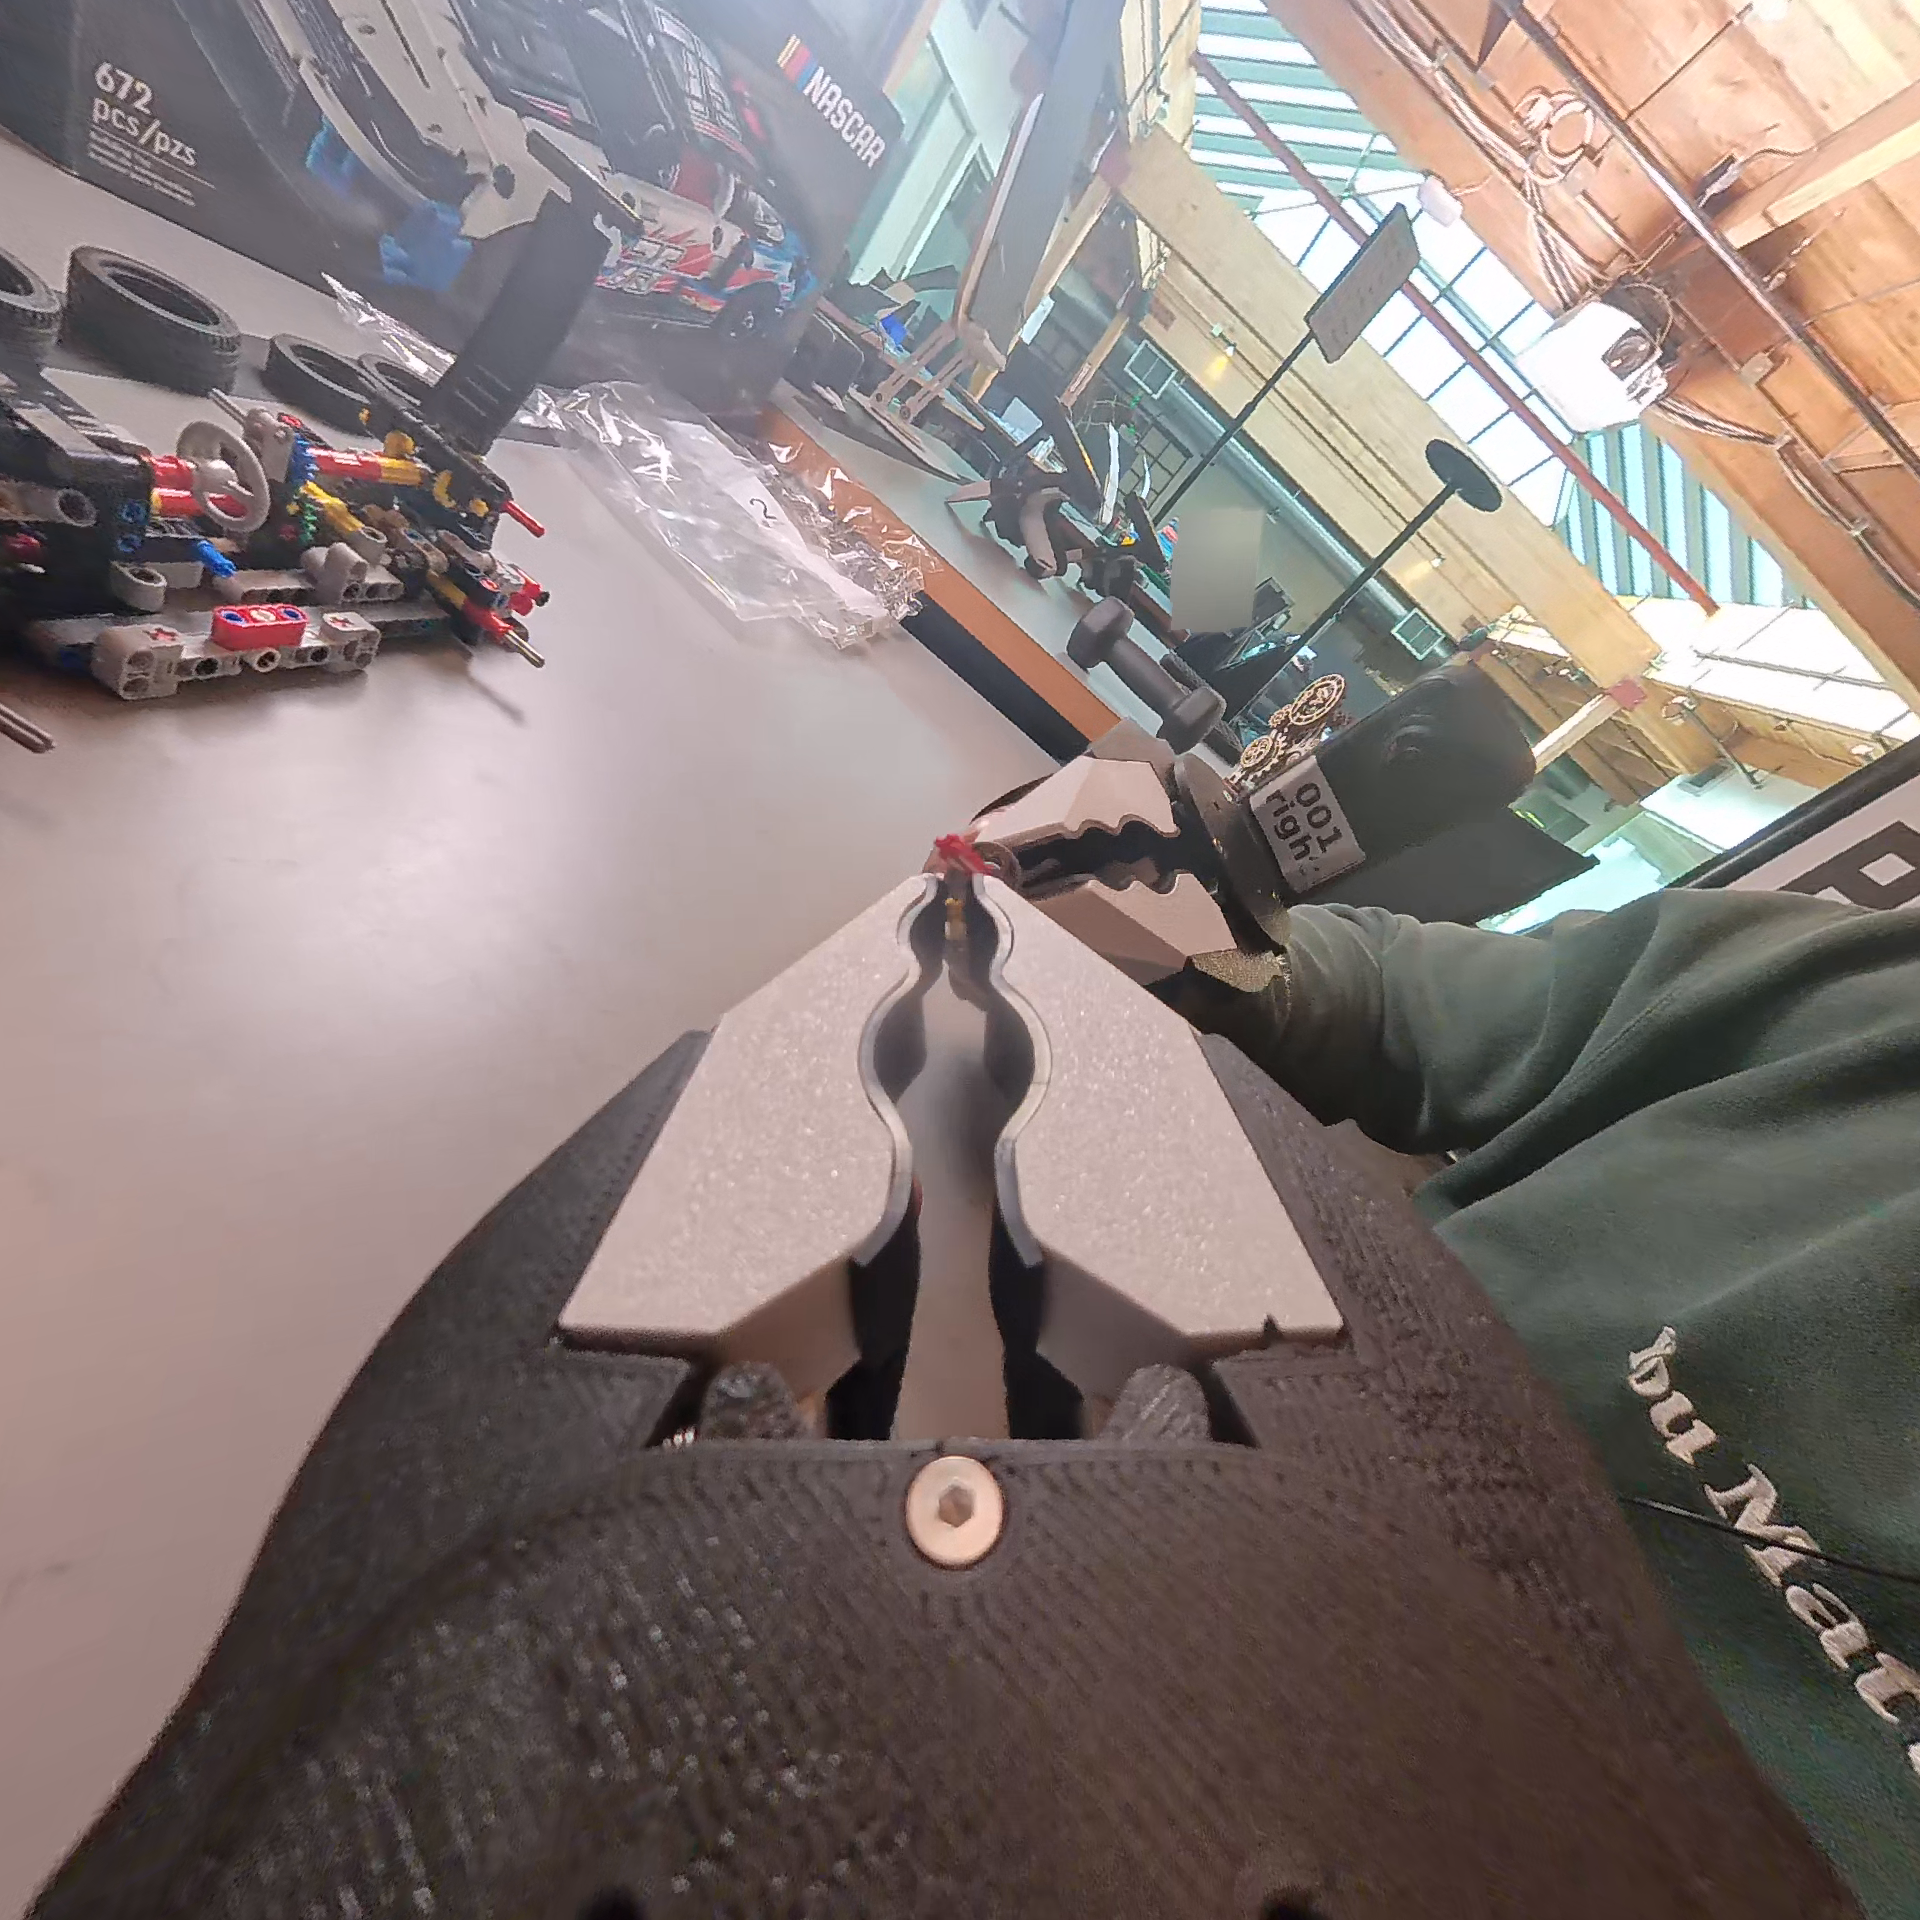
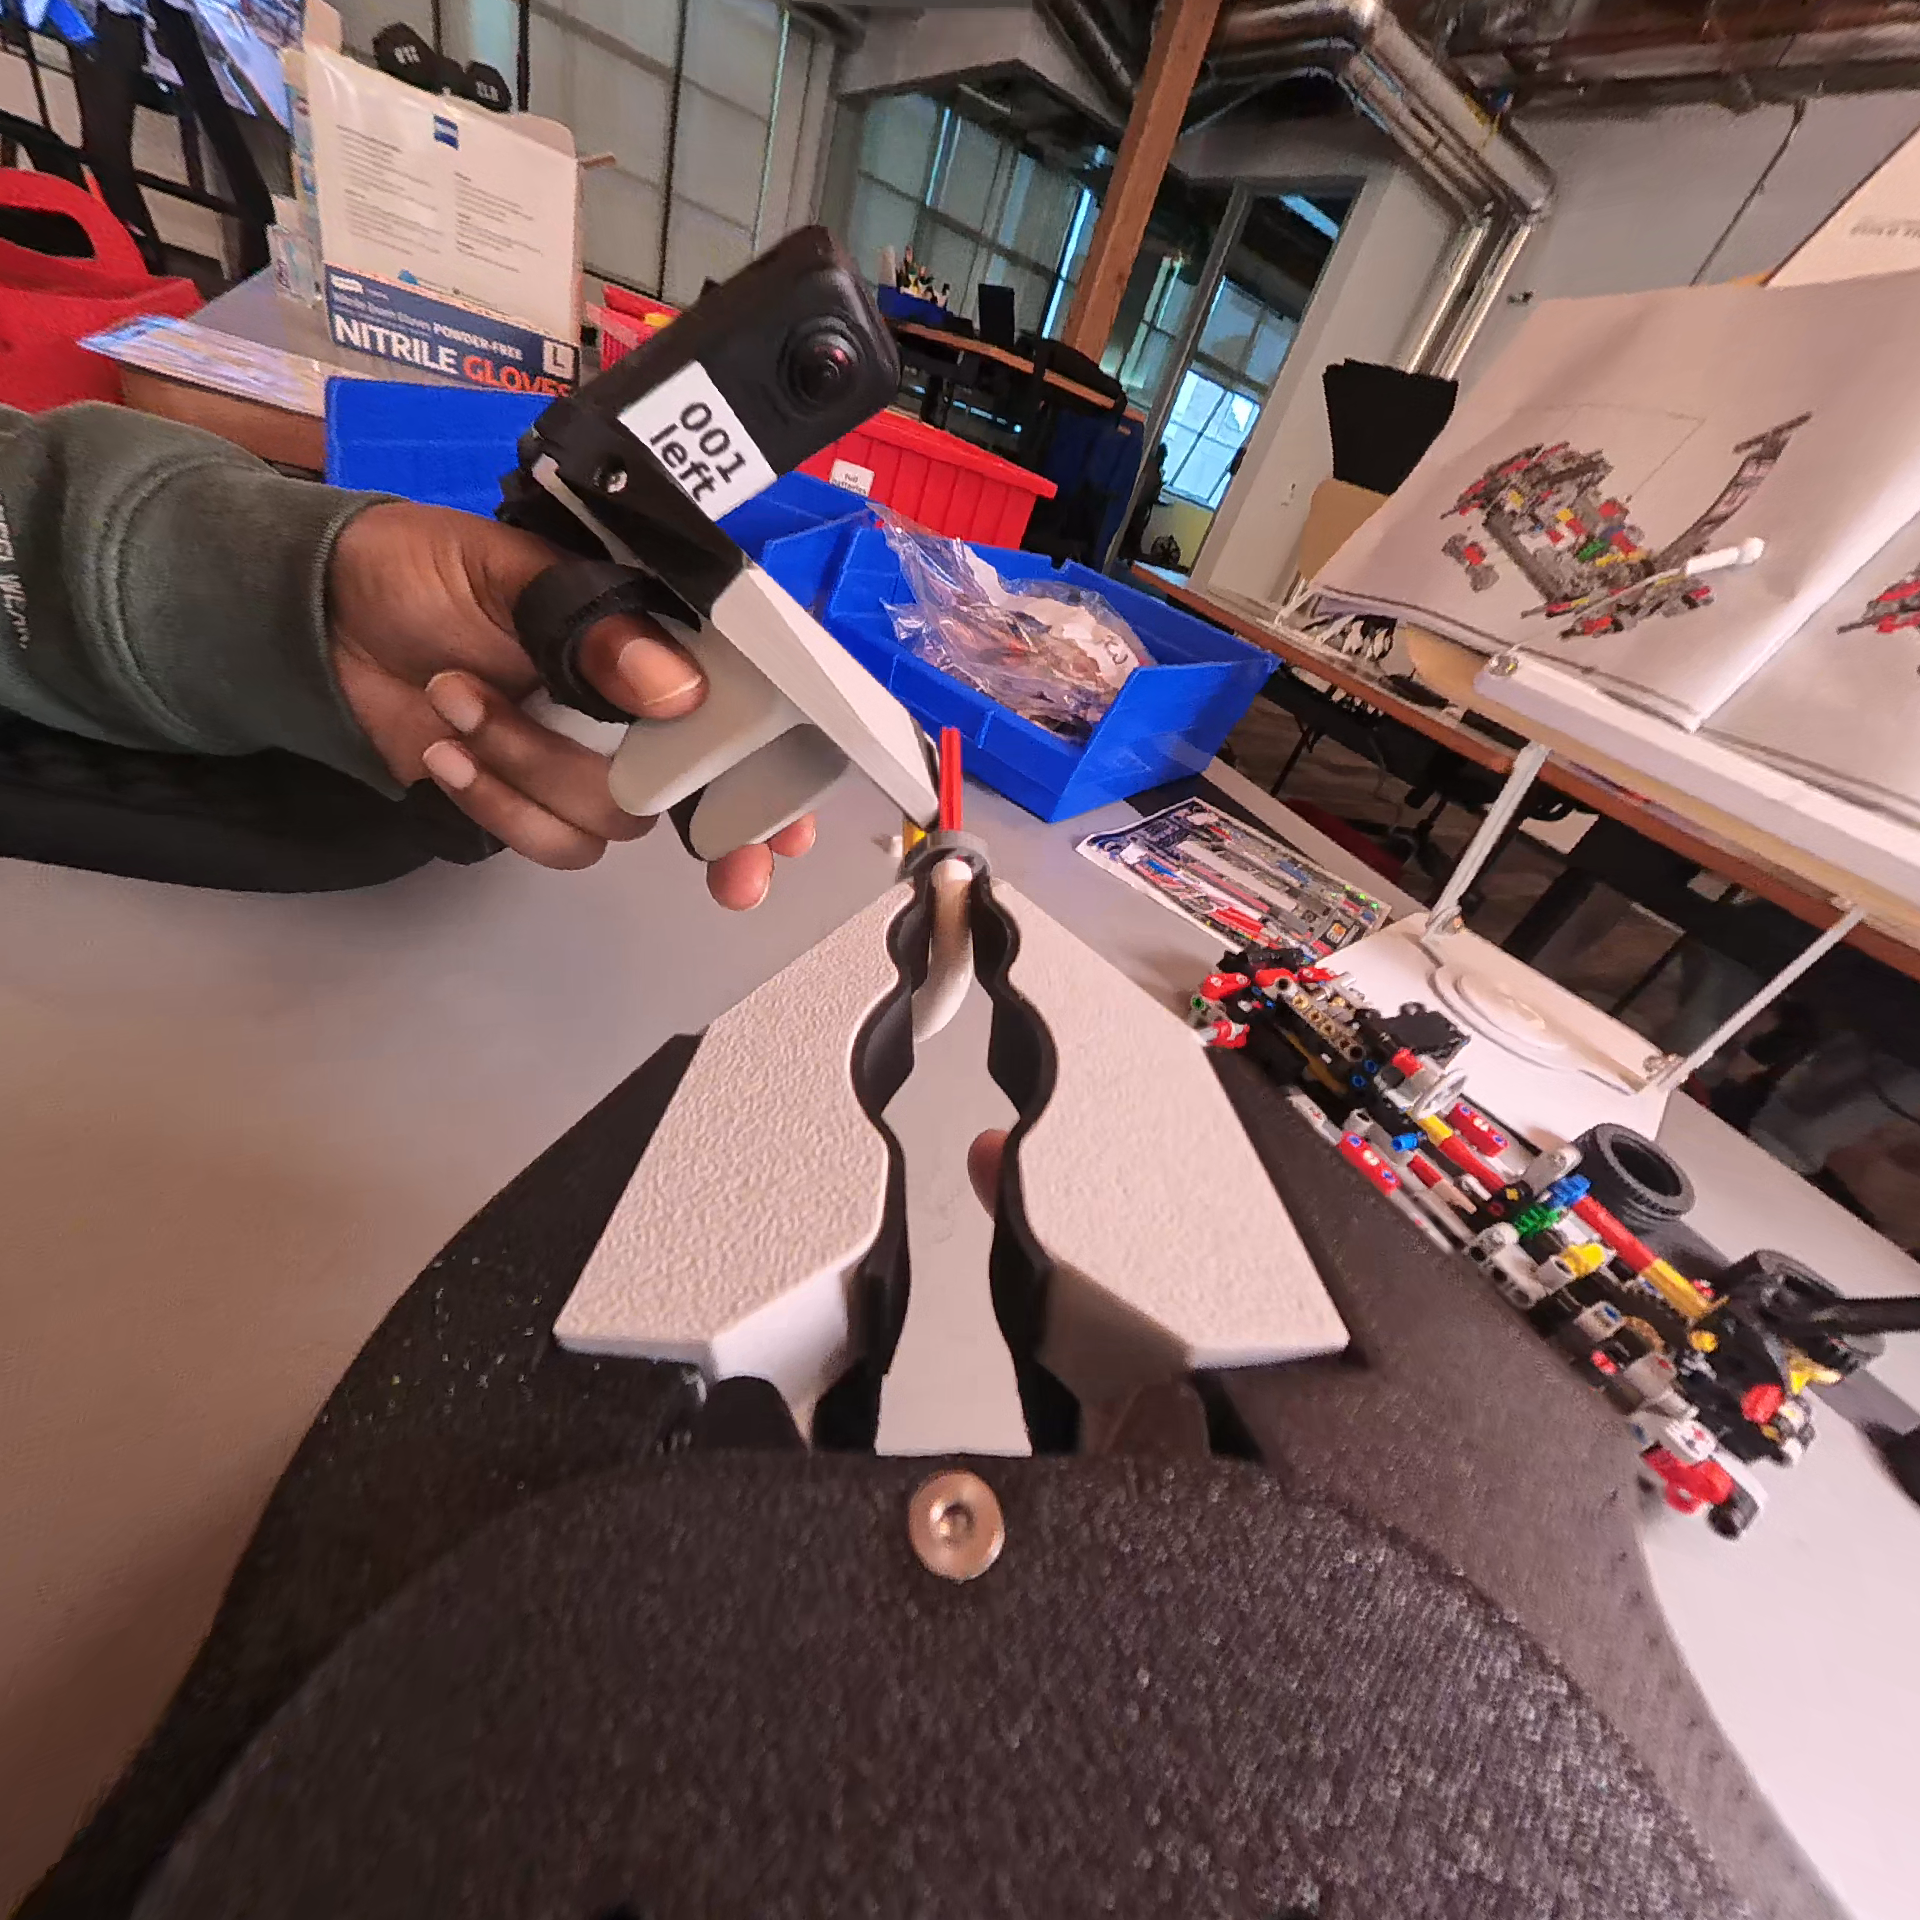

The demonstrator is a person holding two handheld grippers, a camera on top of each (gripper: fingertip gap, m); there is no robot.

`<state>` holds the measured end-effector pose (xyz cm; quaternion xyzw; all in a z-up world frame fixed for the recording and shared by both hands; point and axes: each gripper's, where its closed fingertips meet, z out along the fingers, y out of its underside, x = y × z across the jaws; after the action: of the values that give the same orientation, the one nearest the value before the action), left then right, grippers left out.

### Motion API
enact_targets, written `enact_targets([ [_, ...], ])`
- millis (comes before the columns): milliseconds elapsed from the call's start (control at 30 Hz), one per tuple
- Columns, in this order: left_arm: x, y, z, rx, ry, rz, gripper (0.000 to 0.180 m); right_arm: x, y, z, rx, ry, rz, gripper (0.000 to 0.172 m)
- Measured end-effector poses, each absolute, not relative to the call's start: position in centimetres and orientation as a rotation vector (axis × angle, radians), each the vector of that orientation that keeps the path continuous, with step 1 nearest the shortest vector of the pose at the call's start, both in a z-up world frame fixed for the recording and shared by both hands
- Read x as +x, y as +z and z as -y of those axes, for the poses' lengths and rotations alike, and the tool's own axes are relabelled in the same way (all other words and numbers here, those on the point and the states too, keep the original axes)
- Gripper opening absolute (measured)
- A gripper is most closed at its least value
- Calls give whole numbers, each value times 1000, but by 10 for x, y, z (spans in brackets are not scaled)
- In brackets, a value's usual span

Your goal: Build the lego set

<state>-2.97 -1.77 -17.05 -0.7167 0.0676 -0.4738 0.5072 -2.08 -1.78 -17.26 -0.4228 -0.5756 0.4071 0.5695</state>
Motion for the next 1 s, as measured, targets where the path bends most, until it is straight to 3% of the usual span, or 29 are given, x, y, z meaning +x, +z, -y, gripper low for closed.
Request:
enact_targets([
  [533,-26,-145,23,-1540,-1531,110,1,-12,-144,26,-805,1012,1254,5],
  [1000,-27,-147,20,-1558,-1413,141,1,-15,-143,24,-785,957,1241,5],
])
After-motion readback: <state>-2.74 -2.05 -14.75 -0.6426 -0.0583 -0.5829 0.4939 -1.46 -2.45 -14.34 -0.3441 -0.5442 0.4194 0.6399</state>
